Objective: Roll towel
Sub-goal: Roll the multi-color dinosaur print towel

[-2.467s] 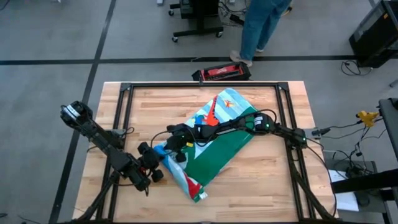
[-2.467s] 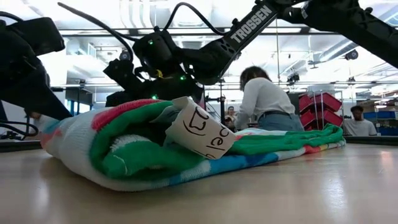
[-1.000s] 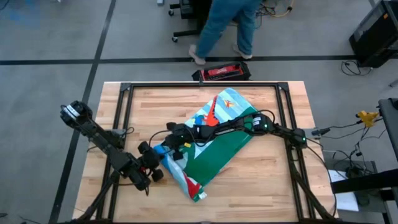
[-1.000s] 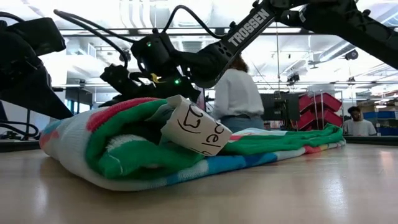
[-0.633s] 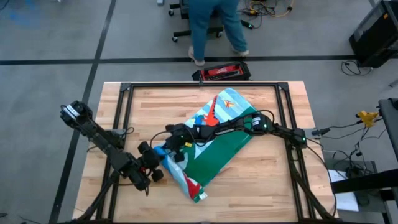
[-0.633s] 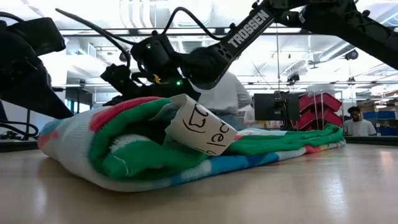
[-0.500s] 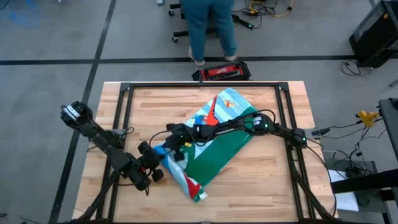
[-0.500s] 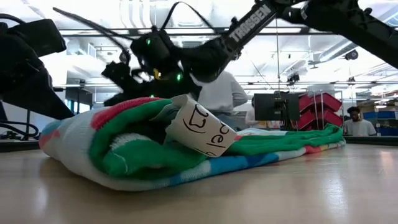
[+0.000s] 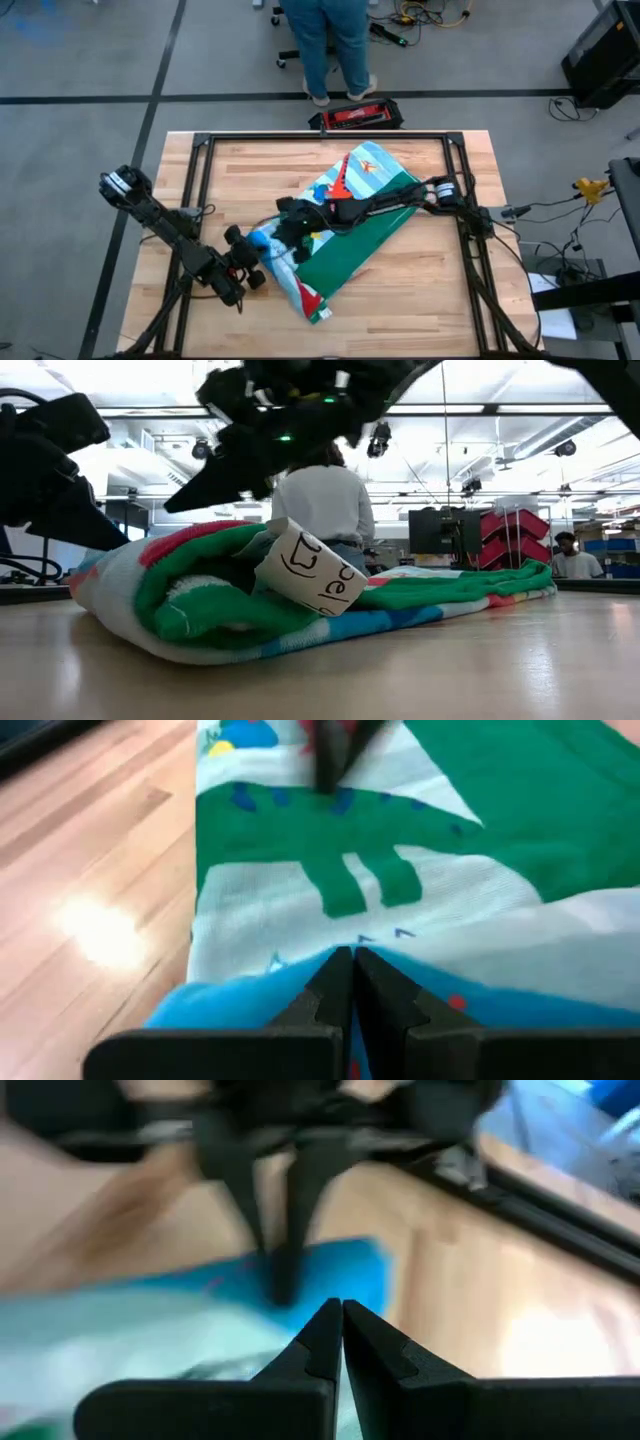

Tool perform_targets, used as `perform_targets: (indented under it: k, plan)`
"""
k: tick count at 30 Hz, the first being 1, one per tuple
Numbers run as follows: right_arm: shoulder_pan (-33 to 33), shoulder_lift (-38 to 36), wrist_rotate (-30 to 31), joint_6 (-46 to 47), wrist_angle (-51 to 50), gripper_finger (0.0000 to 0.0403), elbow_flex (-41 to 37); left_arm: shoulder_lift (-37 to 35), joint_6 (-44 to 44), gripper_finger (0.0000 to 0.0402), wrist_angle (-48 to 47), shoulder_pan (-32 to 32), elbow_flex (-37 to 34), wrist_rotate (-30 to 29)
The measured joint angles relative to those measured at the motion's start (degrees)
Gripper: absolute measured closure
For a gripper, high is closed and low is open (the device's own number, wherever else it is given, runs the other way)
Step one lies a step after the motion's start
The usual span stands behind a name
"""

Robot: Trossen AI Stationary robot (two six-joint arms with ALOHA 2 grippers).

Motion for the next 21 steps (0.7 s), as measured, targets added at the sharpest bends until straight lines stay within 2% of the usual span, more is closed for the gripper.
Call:
perform_targets:
  k: [3,6,8,13,21]
  plan:
    - [2.43,-2.12,-2.67,3.89,8.36,0.0403,-8.34,0.03,0.86,0.0402,0.09,0.17,-0.02,-0.95]
    - [5.42,-2.12,-2.95,7.45,16.13,0.0403,-12.88,0.41,1.13,0.0402,0.09,0.42,-0.07,-1.46]
    - [7.51,-1.11,-3.18,8.56,19.41,0.0403,-12.64,0.81,1.12,0.0402,0.02,0.63,-0.09,-1.47]
    - [11.17,1.26,-3.74,6.51,18.78,0.0403,-7.46,1.62,0.78,0.0402,0.46,1.21,-0.11,-1.45]
    - [8.21,7.16,-3.17,7.48,12.59,0.0403,-3.61,2.14,0.74,0.0402,1.4,1.9,-0.11,-1.49]
